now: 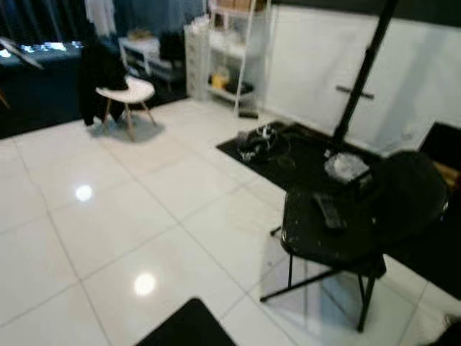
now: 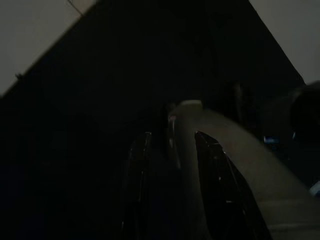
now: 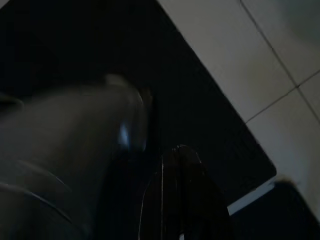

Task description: Restocking fridge

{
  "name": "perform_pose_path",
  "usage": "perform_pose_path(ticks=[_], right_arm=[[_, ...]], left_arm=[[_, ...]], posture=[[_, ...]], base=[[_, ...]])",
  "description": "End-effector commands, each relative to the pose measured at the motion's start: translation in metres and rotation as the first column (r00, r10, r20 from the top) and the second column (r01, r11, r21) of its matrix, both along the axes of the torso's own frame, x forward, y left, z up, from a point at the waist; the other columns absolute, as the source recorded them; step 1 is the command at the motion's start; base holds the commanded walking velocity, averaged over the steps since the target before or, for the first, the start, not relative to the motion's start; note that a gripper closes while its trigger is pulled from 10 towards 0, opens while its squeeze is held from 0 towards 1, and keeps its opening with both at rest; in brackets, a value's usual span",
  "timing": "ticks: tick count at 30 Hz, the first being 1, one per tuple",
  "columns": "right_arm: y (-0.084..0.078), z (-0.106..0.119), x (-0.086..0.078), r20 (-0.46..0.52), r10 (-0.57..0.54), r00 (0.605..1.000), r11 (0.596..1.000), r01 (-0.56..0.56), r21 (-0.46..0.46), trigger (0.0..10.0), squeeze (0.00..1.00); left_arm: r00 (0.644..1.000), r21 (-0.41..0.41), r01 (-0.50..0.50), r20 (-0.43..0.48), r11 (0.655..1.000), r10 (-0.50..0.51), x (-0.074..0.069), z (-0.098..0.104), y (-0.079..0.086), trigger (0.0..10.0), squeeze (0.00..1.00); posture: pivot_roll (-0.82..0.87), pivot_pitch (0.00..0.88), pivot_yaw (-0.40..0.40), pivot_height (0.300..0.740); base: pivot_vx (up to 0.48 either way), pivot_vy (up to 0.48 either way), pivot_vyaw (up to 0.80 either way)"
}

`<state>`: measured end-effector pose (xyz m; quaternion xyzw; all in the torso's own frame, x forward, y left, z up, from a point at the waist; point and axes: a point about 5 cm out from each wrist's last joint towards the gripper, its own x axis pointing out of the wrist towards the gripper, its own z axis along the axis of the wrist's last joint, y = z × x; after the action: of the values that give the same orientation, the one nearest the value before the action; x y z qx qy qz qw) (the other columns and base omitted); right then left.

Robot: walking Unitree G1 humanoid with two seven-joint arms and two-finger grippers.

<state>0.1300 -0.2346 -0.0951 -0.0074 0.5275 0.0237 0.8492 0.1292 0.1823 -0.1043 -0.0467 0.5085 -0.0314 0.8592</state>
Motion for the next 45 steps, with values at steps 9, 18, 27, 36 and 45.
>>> perform_pose_path(ticks=[9, 18, 27, 36, 45], right_arm=[[-0.0033, 0.0012, 0.0028, -0.010, 0.028, 1.000, 0.998, -0.028, -0.052, 10.0, 0.00], [-0.0001, 0.0000, 0.0020, -0.014, 0.035, 0.999, 0.998, -0.036, -0.055, 10.0, 0.00], [0.0011, -0.0004, 0.0021, -0.017, 0.027, 0.999, 0.998, -0.028, -0.050, 10.0, 0.00], [0.0016, -0.0006, 0.0018, -0.023, 0.032, 0.999, 0.998, -0.033, -0.050, 10.0, 0.00], [0.0041, -0.0020, -0.0004, -0.033, 0.035, 0.999, 0.998, -0.036, -0.044, 10.0, 0.00]], left_arm=[[0.999, 0.039, 0.016, -0.035, 0.999, -0.015, -0.0082, -0.0031, 0.0005, 10.0, 0.00], [0.999, 0.044, 0.016, -0.036, 0.999, -0.014, -0.0088, -0.0034, 0.0002, 10.0, 0.00], [0.999, 0.047, 0.016, -0.030, 0.999, -0.015, -0.0078, -0.0029, 0.0010, 10.0, 0.00], [0.999, 0.049, 0.018, -0.027, 0.999, -0.017, -0.0069, -0.0026, 0.0016, 10.0, 0.00], [0.999, 0.056, 0.023, -0.027, 0.998, -0.022, -0.0062, -0.0022, 0.0034, 10.0, 0.00]], posture=[[-0.08, 0.016, 0.004, 0.740], [-0.08, 0.017, 0.006, 0.740], [-0.08, 0.018, 0.007, 0.740], [-0.08, 0.015, 0.008, 0.740], [-0.07, 0.002, 0.009, 0.740]], base=[[0.000, 0.000, 0.00], [0.000, 0.000, 0.00], [0.000, 0.000, 0.00], [0.000, 0.000, 0.00], [0.000, 0.000, -0.79]])
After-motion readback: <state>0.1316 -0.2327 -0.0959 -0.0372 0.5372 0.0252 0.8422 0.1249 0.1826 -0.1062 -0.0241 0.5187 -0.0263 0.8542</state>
